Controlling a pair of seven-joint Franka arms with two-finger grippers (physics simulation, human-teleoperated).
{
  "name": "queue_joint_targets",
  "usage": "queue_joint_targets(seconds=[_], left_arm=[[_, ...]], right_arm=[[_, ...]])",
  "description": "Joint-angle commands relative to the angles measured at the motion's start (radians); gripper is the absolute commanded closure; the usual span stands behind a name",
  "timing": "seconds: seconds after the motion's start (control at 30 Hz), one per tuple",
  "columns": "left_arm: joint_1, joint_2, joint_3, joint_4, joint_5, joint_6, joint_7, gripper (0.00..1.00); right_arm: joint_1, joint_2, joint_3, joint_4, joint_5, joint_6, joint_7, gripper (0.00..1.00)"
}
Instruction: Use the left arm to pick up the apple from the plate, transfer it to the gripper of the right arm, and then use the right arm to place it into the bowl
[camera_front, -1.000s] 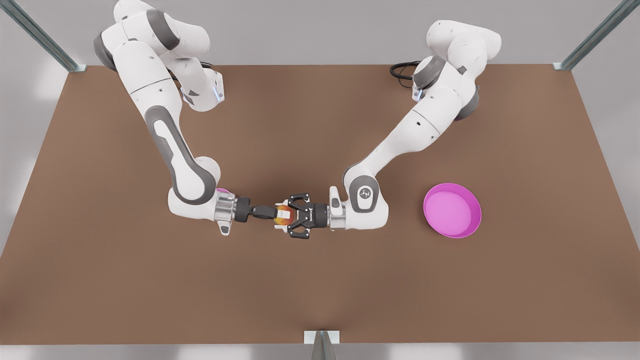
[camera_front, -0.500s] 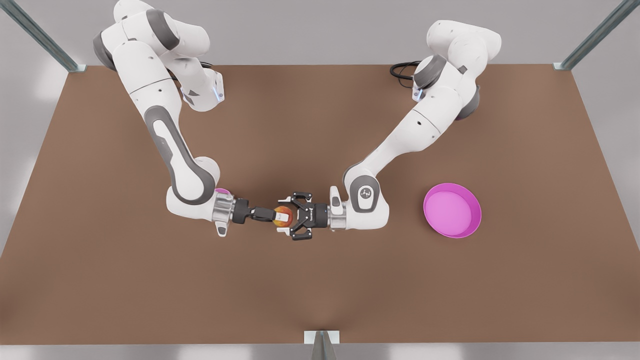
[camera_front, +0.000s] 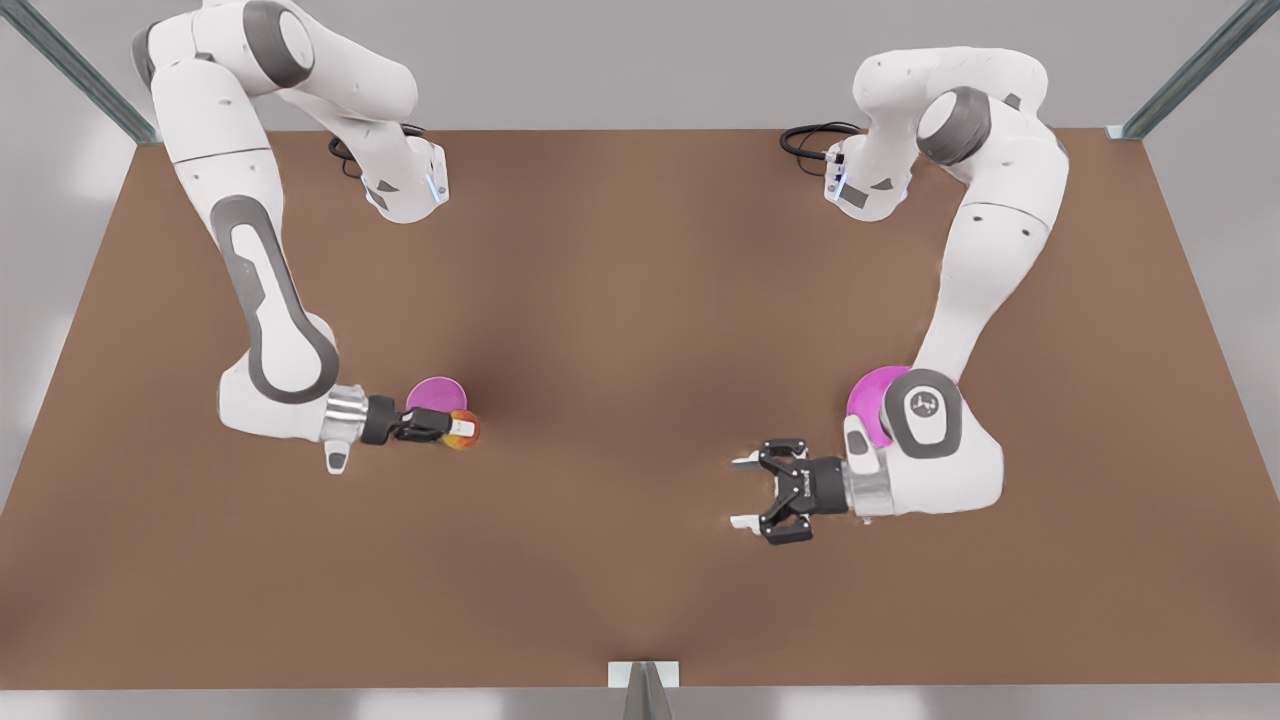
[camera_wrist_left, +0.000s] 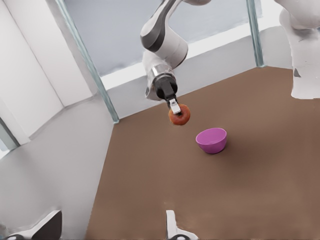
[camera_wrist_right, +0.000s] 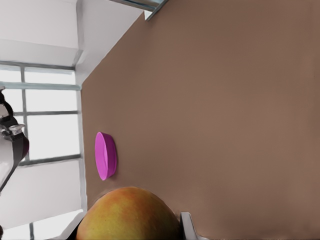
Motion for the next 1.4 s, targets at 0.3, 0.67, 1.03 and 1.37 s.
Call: queue_joint_targets(seconds=[0.3, 0.67, 1.03, 1.37], left_arm=[[0.058, -0.483, 0.241, -0.075, 0.927, -0.562, -2.255, 0.0], [-0.191, -0.653, 0.559, -0.309, 0.769, -0.45, -2.174, 0.0], [-0.192, -0.652, 0.559, -0.309, 0.767, -0.452, -2.177, 0.0], [-0.192, -0.65, 0.559, -0.307, 0.77, -0.452, -2.179, 0.0]], right_arm=[[-0.013, -0.048, 0.003, -0.031, -0.627, -0.111, 0.016, 0.35], [-0.001, 0.032, 0.003, -0.034, -0.748, -0.01, 0.016, 0.34], [-0.002, -0.003, 0.017, -0.003, -0.768, -0.037, 0.029, 0.06], [0.249, -0.303, -0.302, 0.385, -1.054, -0.459, 0.535, 0.0]])
